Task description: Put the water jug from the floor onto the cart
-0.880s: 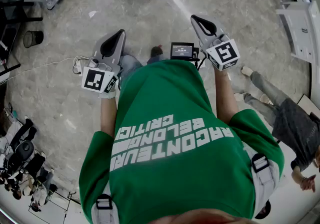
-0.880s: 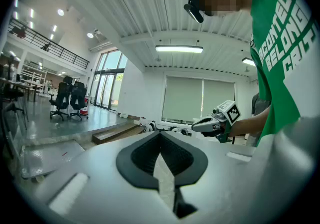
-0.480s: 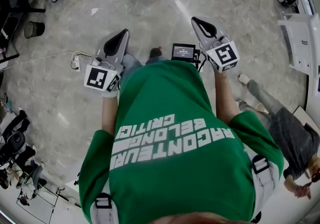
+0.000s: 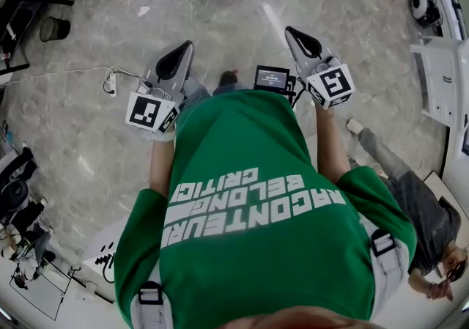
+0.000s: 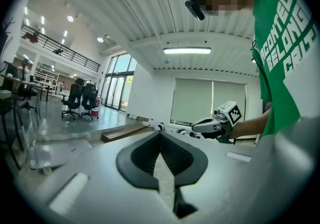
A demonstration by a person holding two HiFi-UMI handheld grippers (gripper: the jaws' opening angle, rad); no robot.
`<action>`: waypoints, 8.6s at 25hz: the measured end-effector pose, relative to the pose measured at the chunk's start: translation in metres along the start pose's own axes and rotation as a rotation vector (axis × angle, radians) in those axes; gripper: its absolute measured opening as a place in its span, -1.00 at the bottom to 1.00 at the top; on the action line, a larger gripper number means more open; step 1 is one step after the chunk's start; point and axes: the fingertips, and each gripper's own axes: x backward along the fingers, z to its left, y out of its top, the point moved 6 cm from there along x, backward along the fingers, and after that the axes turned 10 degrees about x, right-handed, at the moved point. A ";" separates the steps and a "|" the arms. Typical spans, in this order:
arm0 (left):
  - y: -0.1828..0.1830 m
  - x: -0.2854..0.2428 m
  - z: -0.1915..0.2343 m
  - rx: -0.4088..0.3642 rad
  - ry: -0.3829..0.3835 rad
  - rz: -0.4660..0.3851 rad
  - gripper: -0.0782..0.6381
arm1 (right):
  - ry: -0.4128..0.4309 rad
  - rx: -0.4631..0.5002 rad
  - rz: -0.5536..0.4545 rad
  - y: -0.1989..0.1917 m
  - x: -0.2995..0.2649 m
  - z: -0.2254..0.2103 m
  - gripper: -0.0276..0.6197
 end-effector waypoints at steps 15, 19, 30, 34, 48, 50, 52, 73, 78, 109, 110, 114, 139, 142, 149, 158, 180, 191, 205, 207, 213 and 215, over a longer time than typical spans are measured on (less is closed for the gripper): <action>0.009 0.006 0.026 0.029 0.072 -0.018 -0.74 | 0.082 -0.008 -0.033 0.010 -0.040 0.000 -0.94; 0.007 -0.004 0.052 0.023 0.062 -0.040 -0.74 | 0.075 0.014 -0.022 0.011 -0.057 -0.005 -0.94; 0.034 -0.061 0.119 0.001 -0.040 -0.028 -0.74 | -0.012 0.005 -0.012 0.024 -0.121 -0.056 -0.94; 0.050 -0.077 0.154 -0.003 -0.068 -0.016 -0.74 | -0.045 0.007 -0.027 0.041 -0.157 -0.071 -0.94; 0.099 -0.126 0.269 -0.001 -0.188 0.036 -0.74 | -0.135 -0.002 0.023 0.077 -0.261 -0.101 -0.94; 0.104 -0.131 0.279 -0.003 -0.210 0.042 -0.74 | -0.148 -0.006 0.031 0.079 -0.270 -0.102 -0.94; 0.109 -0.135 0.289 -0.006 -0.230 0.050 -0.74 | -0.156 -0.009 0.032 0.084 -0.280 -0.104 -0.94; 0.126 -0.129 0.372 0.051 -0.279 0.069 -0.74 | -0.117 0.038 0.050 0.125 -0.369 -0.090 -0.94; 0.120 -0.131 0.381 0.063 -0.302 0.083 -0.74 | -0.127 0.060 0.075 0.127 -0.373 -0.083 -0.94; 0.117 -0.262 0.354 0.041 -0.394 0.190 -0.74 | -0.212 -0.065 0.126 0.065 -0.346 -0.191 -0.94; 0.118 -0.269 0.351 0.036 -0.404 0.194 -0.74 | -0.225 -0.072 0.125 0.062 -0.343 -0.198 -0.94; 0.123 -0.297 0.340 0.017 -0.428 0.200 -0.74 | -0.254 -0.075 0.126 0.054 -0.333 -0.226 -0.94; 0.089 -0.366 0.307 0.009 -0.359 0.307 -0.74 | -0.228 -0.114 0.224 -0.066 -0.305 -0.319 -0.93; 0.090 -0.368 0.315 0.023 -0.334 0.317 -0.74 | -0.205 -0.122 0.256 -0.083 -0.321 -0.321 -0.85; 0.074 -0.387 0.331 0.062 -0.336 0.365 -0.74 | -0.157 -0.139 0.310 -0.120 -0.361 -0.328 -0.59; 0.056 -0.422 0.339 0.088 -0.400 0.428 -0.74 | -0.108 -0.179 0.404 -0.178 -0.401 -0.334 -0.38; -0.049 -0.459 0.377 0.193 -0.524 0.553 -0.74 | 0.002 -0.373 0.694 -0.425 -0.556 -0.276 0.18; -0.073 -0.457 0.404 0.194 -0.612 0.588 -0.74 | -0.088 -0.447 0.816 -0.491 -0.596 -0.266 0.18; -0.101 -0.466 0.431 0.247 -0.581 0.645 -0.74 | -0.175 -0.455 0.890 -0.531 -0.609 -0.268 0.02; -0.103 -0.468 0.433 0.244 -0.586 0.645 -0.74 | -0.162 -0.454 0.903 -0.532 -0.608 -0.269 0.01; -0.097 -0.468 0.433 0.252 -0.573 0.644 -0.74 | -0.135 -0.453 0.898 -0.520 -0.599 -0.275 0.01; -0.089 -0.474 0.421 0.251 -0.571 0.632 -0.74 | -0.127 -0.447 0.885 -0.508 -0.583 -0.284 0.01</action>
